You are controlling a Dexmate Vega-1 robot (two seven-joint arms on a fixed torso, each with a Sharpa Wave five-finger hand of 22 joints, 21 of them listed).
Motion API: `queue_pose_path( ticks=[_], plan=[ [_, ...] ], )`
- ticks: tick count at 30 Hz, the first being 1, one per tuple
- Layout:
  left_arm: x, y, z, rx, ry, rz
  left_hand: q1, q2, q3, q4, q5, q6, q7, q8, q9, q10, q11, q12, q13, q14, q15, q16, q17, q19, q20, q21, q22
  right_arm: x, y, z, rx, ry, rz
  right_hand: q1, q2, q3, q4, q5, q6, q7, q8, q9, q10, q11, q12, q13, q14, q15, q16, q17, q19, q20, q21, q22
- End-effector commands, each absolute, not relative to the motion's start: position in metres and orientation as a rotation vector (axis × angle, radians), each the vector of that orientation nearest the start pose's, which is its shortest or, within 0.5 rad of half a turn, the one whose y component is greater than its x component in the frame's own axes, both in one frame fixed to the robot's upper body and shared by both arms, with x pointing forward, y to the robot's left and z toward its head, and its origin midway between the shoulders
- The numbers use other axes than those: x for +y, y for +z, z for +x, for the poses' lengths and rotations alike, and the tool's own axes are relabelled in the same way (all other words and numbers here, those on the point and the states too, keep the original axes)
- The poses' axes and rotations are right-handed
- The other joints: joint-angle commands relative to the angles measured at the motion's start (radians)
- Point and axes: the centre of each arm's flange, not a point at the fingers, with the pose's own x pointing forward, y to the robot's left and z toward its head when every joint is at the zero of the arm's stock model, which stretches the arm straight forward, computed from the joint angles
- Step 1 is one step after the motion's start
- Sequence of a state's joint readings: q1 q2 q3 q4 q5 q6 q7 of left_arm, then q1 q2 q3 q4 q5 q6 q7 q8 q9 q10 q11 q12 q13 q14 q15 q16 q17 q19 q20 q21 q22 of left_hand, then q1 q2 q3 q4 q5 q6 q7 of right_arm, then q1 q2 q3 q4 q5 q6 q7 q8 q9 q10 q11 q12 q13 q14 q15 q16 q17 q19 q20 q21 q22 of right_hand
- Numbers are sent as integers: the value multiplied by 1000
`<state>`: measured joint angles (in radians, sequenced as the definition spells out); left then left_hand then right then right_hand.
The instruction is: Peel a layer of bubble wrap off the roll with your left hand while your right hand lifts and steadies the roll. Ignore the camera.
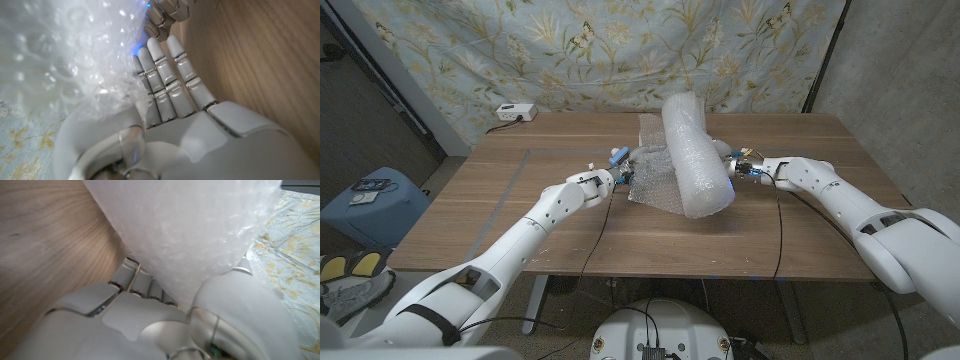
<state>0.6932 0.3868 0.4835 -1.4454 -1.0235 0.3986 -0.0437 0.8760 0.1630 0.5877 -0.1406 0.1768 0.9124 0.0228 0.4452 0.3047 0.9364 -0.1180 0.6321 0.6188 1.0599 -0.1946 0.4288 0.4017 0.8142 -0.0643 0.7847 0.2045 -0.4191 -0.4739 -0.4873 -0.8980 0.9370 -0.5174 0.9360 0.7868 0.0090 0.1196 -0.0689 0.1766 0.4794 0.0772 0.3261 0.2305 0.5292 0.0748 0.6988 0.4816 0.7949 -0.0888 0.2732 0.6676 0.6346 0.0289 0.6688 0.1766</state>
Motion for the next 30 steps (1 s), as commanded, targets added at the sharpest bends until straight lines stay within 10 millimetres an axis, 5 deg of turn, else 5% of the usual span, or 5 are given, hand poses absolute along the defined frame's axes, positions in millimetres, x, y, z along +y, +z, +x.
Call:
queue_pose_path(
  ticks=[1, 30],
  plan=[
    [121, -26, 653, -49, -626, -298, -7, -6, 6, -4, -2, 6, -2, 5, 4, 7, -2, -3, 6, 3, -4, 0, 7, -4, 1, 13, -1, -238, -12, 679, 47, 1088, 329, -15, 2, -6, 4, 3, -26, 0, -15, 2, -13, 4, -10, 1, -15, 10, -11, -10, -10, 6, -7, 3],
    [144, -28, 651, -35, -583, -276, -13, -8, 14, -4, -2, 8, -5, 0, 2, 12, -3, -14, 12, 8, -5, -9, 15, -17, -1, 49, -6, -243, -12, 688, -35, 1118, 343, -58, -9, -19, 4, 2, -70, -4, -51, -8, -54, 1, -68, -29, -73, 30, -38, -43, -53, 52, -44, 4]
  ],
)
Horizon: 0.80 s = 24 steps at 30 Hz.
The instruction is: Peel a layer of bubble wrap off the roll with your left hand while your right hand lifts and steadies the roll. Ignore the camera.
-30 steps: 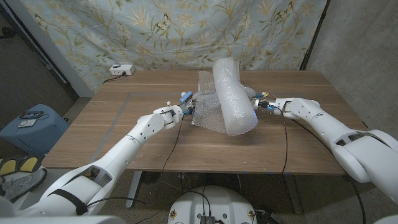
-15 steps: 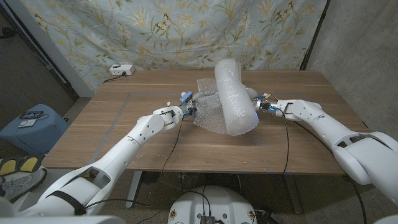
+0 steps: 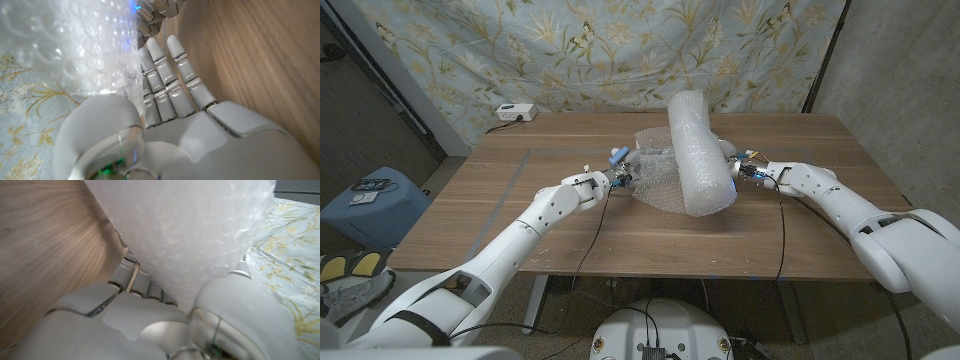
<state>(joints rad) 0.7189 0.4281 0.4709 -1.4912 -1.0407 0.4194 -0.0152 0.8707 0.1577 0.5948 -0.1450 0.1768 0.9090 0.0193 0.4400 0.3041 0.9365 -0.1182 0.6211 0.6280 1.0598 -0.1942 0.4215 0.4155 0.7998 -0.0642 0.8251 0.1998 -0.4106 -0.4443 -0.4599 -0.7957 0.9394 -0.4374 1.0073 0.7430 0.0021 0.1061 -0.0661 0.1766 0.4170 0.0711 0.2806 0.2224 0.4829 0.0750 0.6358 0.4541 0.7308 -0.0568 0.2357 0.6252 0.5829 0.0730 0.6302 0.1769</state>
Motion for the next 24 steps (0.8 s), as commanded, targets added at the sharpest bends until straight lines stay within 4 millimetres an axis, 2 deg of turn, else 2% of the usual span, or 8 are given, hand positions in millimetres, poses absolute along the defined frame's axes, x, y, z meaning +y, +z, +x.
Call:
queue_pose_path(
  ticks=[1, 13, 17, 18, 21, 24],
  plan=[
    [144, -27, 652, -34, -583, -273, -9, -2, 7, 1, -2, 12, -1, 5, 2, 11, -4, -2, 5, 9, -6, -2, 2, -2, -1, 11, -1, -243, -13, 689, -32, 1118, 343, -17, -3, -7, 1, 2, -7, 2, -6, -1, -9, 4, -7, -2, -12, 0, -2, -1, -3, 10, -6, 3],
    [145, -23, 655, -37, -563, -266, -10, 0, 9, 1, -3, 8, -1, 3, 4, 11, -5, -9, 5, 6, -4, -7, 5, -10, 0, 24, -3, -243, -16, 692, -21, 1118, 352, -28, -3, -9, 2, 4, -15, 13, -14, -4, -13, 5, -19, -7, -18, 1, -6, -13, -9, 19, -14, 4],
    [144, -20, 656, -44, -568, -267, -10, -4, 11, -1, -4, 21, 14, 4, 0, 30, -1, -11, -5, 39, -12, -5, -7, 15, -11, 42, -3, -243, -16, 693, -17, 1122, 353, -28, -1, -8, 1, 5, -17, 16, -17, -5, -14, 10, -23, -8, -22, 4, -8, -17, -9, 19, -17, 4],
    [144, -19, 656, -45, -570, -266, -9, -3, 12, -1, -4, 23, 18, 3, -1, 38, -8, -12, -9, 44, -14, -4, -9, 20, -12, 46, -3, -243, -16, 693, -17, 1122, 354, -28, -1, -8, 0, 5, -17, 15, -17, -5, -13, 7, -24, -9, -22, 4, -8, -18, -9, 19, -17, 4],
    [146, -18, 656, -46, -567, -267, -7, -3, 15, -2, -3, 23, 20, 0, -3, 50, -15, -13, -15, 60, -16, -4, -16, 30, -19, 54, -4, -244, -16, 693, -16, 1124, 351, -29, 1, -7, -1, 6, -31, 16, -24, -6, -10, 9, -26, -10, -23, 4, -7, -20, -8, 20, -19, 4],
    [148, -18, 656, -46, -567, -272, -6, -4, 16, -4, -2, 23, 21, -2, -5, 57, -15, -15, -19, 64, -18, -4, -19, 33, -20, 57, -5, -244, -15, 694, -18, 1128, 350, -31, 0, -8, -2, 6, -40, 28, -30, -8, -6, 8, -30, -13, -26, 6, -7, -23, -9, 22, -21, 4]
  ],
)
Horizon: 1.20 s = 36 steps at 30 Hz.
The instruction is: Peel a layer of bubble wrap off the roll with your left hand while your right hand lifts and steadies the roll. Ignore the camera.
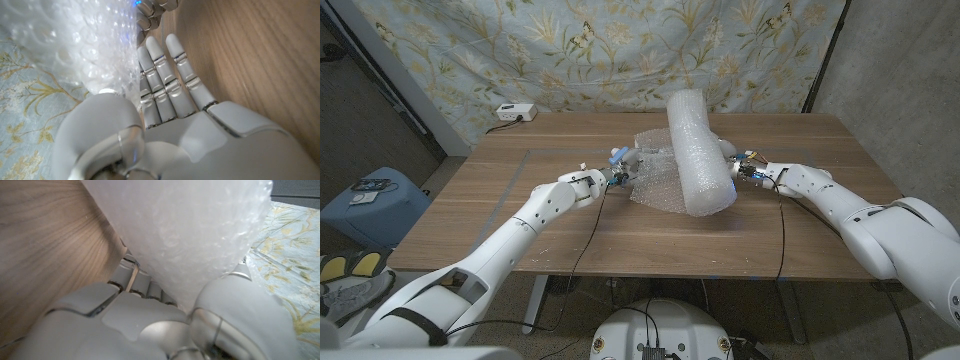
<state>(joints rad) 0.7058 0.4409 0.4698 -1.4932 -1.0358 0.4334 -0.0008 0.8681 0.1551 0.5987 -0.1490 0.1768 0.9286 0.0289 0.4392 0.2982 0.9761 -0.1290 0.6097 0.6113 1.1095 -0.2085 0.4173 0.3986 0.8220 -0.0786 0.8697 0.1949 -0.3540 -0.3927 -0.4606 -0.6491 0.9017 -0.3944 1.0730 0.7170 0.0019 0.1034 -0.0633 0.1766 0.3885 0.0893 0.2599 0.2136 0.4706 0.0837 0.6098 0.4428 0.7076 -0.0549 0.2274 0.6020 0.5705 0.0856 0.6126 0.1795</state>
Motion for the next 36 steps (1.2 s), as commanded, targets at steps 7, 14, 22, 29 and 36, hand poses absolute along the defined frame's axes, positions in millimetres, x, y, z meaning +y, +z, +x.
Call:
queue_pose_path(
  ticks=[7, 14, 22, 29, 36],
  plan=[
    [151, -16, 655, -47, -570, -262, -5, -2, 12, 2, -3, 5, 8, -5, -2, 20, -5, -3, -1, 16, -2, -1, -3, 8, -8, 16, 0, -244, -14, 695, -23, 1142, 348, -9, -1, -5, -7, 6, -16, 23, -16, -4, 1, 1, -16, -7, -17, 13, -5, -9, -1, 13, -10, 2],
    [152, -15, 652, -50, -569, -255, -7, -2, 11, 5, -2, 3, 10, -9, -4, 21, -9, -3, 4, 18, -2, -2, -3, 6, -10, 19, -1, -248, -17, 693, -24, 1152, 359, -26, -1, -9, -8, 7, -45, 27, -37, -12, -41, 31, -56, -18, -90, 56, -27, -27, -24, 34, -29, 3],
    [152, -15, 649, -52, -569, -258, -8, -3, 11, 5, -1, 5, 12, -13, -7, 30, -11, -3, 1, 21, -4, -2, -3, 7, -11, 24, -2, -251, -19, 691, -13, 1149, 370, -32, 0, -9, -9, 8, -62, 30, -45, -13, -71, 44, -77, -20, -116, 70, -33, -38, -31, 43, -38, 3],
    [154, -16, 646, -51, -567, -260, -7, -4, 11, 5, 0, 5, 11, -17, -9, 31, -15, -4, 2, 24, -5, -2, -2, 6, -14, 28, -2, -252, -20, 691, 1, 1144, 382, -37, 2, -9, -8, 8, -75, 37, -51, -14, -74, 45, -86, -23, -124, 74, -32, -45, -31, 46, -42, 3],
    [160, -14, 643, -57, -559, -261, -5, -3, 11, 4, 1, 3, 10, -20, -9, 31, -13, -6, 2, 24, -7, -3, -1, 5, -15, 32, -3, -257, -23, 689, 36, 1135, 400, -48, 2, -12, -5, 8, -90, 59, -57, -15, -79, 52, -96, -27, -131, 76, -31, -53, -29, 49, -45, 3]
  ],
)
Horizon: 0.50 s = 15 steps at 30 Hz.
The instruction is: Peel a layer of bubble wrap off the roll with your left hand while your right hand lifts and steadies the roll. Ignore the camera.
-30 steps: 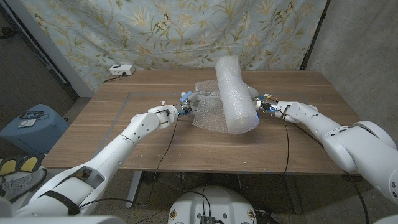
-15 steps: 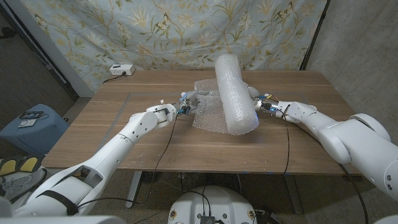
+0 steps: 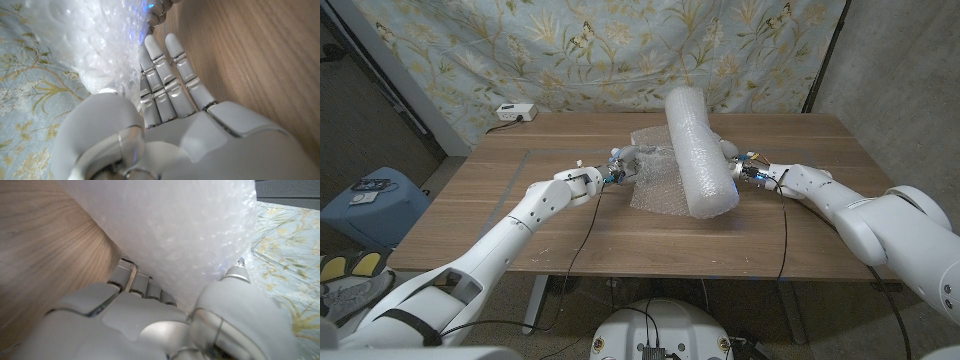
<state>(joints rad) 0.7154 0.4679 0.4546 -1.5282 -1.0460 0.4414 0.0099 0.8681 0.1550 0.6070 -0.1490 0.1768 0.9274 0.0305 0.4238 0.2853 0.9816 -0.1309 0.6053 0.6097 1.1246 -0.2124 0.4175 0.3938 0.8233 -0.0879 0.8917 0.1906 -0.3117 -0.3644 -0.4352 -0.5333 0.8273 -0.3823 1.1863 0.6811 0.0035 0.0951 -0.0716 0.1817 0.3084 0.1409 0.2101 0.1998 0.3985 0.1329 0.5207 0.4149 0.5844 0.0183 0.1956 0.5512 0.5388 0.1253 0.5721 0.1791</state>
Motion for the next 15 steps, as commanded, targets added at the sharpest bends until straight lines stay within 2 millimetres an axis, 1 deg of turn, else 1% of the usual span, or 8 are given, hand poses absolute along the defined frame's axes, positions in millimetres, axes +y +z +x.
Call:
queue_pose_path(
  ticks=[1, 3, 5, 6, 9, 13, 14, 15],
  plan=[
    [161, -14, 643, -58, -557, -262, -7, -3, 2, 6, 1, 4, 8, -4, 5, 24, -12, -2, 4, 8, -1, -3, 4, 3, -5, 10, 1, -257, -23, 689, 38, 1133, 402, -15, 0, -5, 4, 3, -16, 10, -9, -1, -12, 7, -12, 0, -12, 8, 0, -5, 2, 10, -6, 3],
    [163, -14, 642, -59, -551, -264, -7, -4, 2, 6, 1, 5, 7, -4, 7, 22, -13, -2, 6, 6, -1, -5, 4, 3, -5, 11, 1, -258, -23, 690, 40, 1130, 402, -19, 0, -6, 5, 3, -21, 15, -11, -2, -18, 13, -17, -2, -15, 12, 0, -7, 0, 12, -8, 3],
    [165, -14, 642, -61, -546, -264, -6, -3, 3, 5, 1, 5, 7, -4, 8, 23, -13, -2, 6, 5, -2, -6, 3, 1, -5, 11, 1, -259, -23, 691, 39, 1131, 401, -27, -3, -9, 7, 4, -23, 19, -11, -2, -27, 15, -24, -2, -28, 21, -3, -11, -1, 15, -10, 3],
    [166, -14, 641, -61, -543, -266, -6, -3, 3, 5, 1, 6, 7, -3, 8, 23, -14, -2, 7, 5, -2, -6, 4, 1, -6, 11, 1, -259, -23, 691, 39, 1131, 400, -34, -5, -12, 9, 4, -27, 25, -12, -2, -29, 21, -27, -2, -31, 23, -2, -13, -3, 17, -13, 3],
    [167, -15, 641, -63, -540, -265, -7, -3, 3, 6, 1, 6, 8, -3, 10, 23, -12, -4, 4, 6, -1, -6, 4, 1, -5, 13, 1, -259, -23, 692, 33, 1132, 399, -43, -8, -16, 12, 4, -27, 27, -11, -2, -33, 25, -31, -2, -36, 26, -2, -15, -5, 19, -15, 4],
    [167, -15, 640, -63, -541, -262, -7, -3, 3, 6, 1, 5, 6, -4, 11, 25, -13, -4, 4, 5, -2, -7, 4, 0, -6, 15, 0, -258, -22, 693, 18, 1131, 393, -51, -9, -19, 14, 6, -28, 28, -11, -2, -38, 18, -36, -2, -44, 26, -2, -18, -12, 22, -20, 4],
    [167, -14, 640, -63, -541, -259, -7, -3, 3, 7, 1, 6, 8, -4, 11, 25, -12, -4, 4, 6, -1, -7, 4, 0, -6, 15, 0, -258, -22, 694, 13, 1130, 393, -52, -9, -19, 15, 6, -28, 28, -10, -2, -39, 20, -37, -2, -45, 26, -2, -19, -12, 22, -20, 4],
    [167, -14, 639, -64, -541, -258, -8, -3, 3, 7, 1, 6, 8, -4, 11, 25, -12, -4, 4, 5, -1, -7, 4, 0, -5, 16, 0, -258, -22, 694, 8, 1128, 396, -54, -9, -20, 15, 7, -29, 23, -10, -3, -40, 19, -38, -2, -49, 24, -2, -20, -14, 23, -22, 4]
  ],
)
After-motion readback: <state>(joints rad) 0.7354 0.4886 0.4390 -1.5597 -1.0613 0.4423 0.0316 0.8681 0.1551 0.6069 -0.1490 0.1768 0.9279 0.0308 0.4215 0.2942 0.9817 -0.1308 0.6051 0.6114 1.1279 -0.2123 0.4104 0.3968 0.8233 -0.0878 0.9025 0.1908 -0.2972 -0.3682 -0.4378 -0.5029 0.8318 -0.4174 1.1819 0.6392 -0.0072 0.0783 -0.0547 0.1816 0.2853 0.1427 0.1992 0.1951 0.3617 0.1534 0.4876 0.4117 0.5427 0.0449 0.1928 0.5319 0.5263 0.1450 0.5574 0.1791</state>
